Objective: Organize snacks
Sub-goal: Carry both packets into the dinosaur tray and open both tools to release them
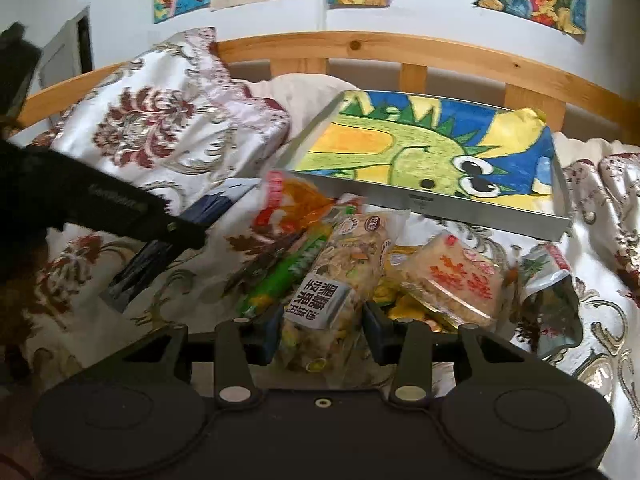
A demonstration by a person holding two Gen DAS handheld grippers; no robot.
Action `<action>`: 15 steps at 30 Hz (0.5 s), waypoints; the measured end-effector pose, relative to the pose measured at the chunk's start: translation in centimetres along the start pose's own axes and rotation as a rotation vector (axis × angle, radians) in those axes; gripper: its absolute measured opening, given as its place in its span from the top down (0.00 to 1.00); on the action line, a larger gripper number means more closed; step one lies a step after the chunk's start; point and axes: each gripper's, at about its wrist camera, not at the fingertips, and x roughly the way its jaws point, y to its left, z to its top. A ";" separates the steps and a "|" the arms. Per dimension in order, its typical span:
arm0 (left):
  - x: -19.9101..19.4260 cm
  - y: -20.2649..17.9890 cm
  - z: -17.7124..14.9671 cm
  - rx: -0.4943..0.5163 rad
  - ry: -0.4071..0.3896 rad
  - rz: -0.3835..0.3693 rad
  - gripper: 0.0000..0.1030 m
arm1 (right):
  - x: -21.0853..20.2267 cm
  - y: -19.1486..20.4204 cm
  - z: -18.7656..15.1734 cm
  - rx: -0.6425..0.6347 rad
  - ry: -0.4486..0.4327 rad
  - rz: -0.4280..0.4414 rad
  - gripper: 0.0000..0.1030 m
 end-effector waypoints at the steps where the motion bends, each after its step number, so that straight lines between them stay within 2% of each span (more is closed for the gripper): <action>1: 0.0 0.1 0.0 -0.002 -0.001 0.000 0.64 | -0.2 0.3 -0.1 -0.009 -0.002 0.008 0.57; 10: -0.2 -0.6 1.2 -0.002 -0.035 -0.003 0.64 | -0.9 0.9 0.7 -0.085 -0.091 -0.036 0.62; 15: 0.3 -1.4 1.8 0.007 -0.044 -0.016 0.64 | -0.1 -0.1 1.0 -0.071 -0.061 -0.047 0.62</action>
